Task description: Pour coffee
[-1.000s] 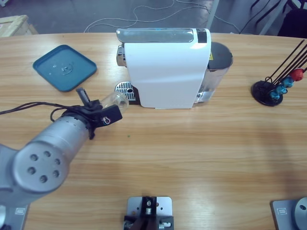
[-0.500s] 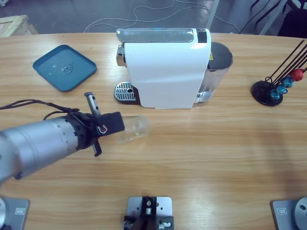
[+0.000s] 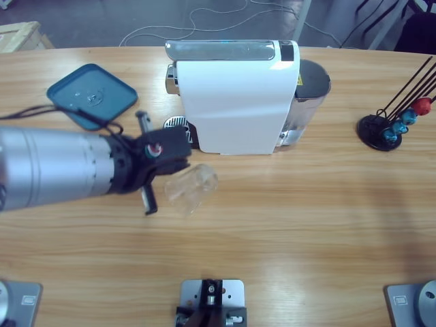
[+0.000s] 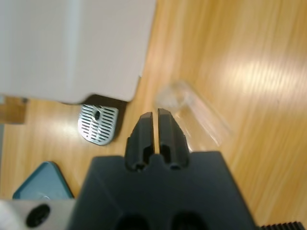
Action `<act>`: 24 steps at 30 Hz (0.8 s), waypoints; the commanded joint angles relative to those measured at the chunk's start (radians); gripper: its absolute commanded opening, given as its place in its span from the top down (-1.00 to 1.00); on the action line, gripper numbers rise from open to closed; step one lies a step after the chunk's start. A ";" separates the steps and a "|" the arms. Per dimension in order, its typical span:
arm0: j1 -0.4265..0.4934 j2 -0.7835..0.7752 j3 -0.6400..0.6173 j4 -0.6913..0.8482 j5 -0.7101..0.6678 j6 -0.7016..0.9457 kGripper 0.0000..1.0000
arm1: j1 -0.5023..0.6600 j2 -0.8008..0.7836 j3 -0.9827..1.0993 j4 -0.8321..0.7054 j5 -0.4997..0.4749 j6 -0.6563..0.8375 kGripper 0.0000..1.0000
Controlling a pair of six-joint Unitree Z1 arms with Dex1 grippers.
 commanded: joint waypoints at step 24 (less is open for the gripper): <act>-0.395 0.033 0.339 -0.240 0.548 0.090 -0.98 | 0.003 0.053 0.014 0.013 0.012 -0.033 -1.00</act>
